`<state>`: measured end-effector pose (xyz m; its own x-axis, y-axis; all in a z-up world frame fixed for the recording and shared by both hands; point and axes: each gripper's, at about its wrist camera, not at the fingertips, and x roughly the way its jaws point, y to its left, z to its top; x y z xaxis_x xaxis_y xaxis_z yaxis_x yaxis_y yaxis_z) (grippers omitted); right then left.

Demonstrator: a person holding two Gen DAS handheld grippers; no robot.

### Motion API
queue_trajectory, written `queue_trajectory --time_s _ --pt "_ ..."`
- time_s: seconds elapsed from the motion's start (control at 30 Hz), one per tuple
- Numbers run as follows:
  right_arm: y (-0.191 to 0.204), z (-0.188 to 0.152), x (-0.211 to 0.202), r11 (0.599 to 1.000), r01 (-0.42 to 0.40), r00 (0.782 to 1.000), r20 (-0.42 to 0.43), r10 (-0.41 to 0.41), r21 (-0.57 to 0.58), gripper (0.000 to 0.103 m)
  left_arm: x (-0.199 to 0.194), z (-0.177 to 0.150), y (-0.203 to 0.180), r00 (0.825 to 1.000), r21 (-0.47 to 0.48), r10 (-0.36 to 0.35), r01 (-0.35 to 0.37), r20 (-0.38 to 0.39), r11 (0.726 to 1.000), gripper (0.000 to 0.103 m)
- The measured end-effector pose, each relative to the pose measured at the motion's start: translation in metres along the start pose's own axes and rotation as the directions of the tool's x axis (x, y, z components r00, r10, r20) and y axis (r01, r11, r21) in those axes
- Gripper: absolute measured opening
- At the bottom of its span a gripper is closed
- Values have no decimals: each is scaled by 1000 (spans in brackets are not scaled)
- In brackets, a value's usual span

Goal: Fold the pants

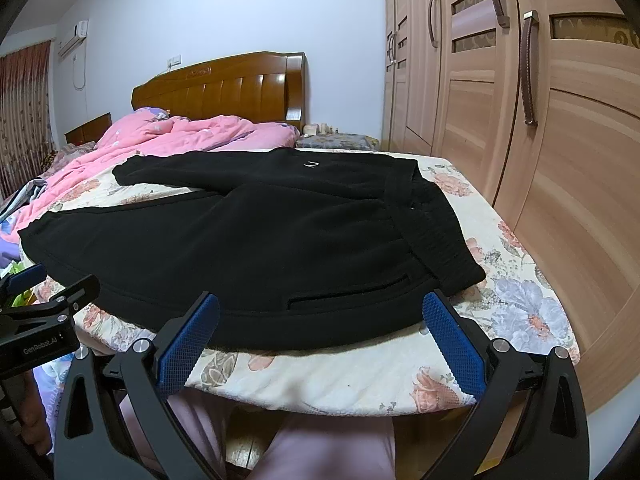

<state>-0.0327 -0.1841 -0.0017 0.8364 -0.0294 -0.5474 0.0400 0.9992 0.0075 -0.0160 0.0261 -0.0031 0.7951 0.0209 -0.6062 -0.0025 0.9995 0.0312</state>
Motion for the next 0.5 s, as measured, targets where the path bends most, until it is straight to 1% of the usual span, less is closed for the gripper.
queue_trajectory --time_s 0.5 --pt "-1 0 0 1000 -2 1000 -1 2 4 99 0 0 -1 1000 1 0 0 0 1000 102"
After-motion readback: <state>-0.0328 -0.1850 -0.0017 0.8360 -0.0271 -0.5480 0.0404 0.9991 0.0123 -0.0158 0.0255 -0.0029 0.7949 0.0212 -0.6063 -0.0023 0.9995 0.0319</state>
